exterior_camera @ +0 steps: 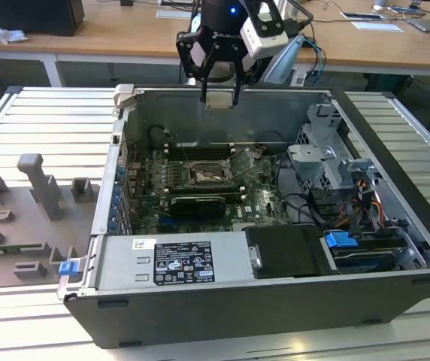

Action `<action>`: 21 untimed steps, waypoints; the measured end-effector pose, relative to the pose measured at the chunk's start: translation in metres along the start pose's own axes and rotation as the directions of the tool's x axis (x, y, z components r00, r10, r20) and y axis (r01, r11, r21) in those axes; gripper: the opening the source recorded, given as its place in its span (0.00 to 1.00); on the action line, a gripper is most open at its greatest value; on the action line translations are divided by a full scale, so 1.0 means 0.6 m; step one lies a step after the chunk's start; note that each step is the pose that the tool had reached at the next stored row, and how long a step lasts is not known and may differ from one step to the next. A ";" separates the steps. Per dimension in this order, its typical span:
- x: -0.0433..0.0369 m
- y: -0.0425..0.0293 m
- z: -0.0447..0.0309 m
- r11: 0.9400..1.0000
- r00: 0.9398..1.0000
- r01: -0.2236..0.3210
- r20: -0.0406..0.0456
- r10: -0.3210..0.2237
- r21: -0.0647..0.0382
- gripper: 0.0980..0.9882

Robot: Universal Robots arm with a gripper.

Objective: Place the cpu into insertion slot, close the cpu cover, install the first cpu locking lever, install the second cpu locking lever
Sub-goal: 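Place the cpu into insertion slot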

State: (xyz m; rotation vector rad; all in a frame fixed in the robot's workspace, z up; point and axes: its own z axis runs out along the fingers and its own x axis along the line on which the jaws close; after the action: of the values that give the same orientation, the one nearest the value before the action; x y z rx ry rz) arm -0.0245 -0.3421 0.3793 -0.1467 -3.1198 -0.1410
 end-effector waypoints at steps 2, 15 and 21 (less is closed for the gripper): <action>0.000 0.000 0.000 1.000 1.000 -0.008 0.001 0.008 0.000 0.49; 0.000 0.000 0.000 0.999 0.999 -0.034 0.003 0.034 -0.001 0.49; 0.000 0.000 0.000 0.999 0.999 -0.045 0.004 0.045 -0.001 0.49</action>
State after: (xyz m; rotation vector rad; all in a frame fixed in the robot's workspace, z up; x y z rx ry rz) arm -0.0245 -0.3420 0.3793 -0.2180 -3.1177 -0.1417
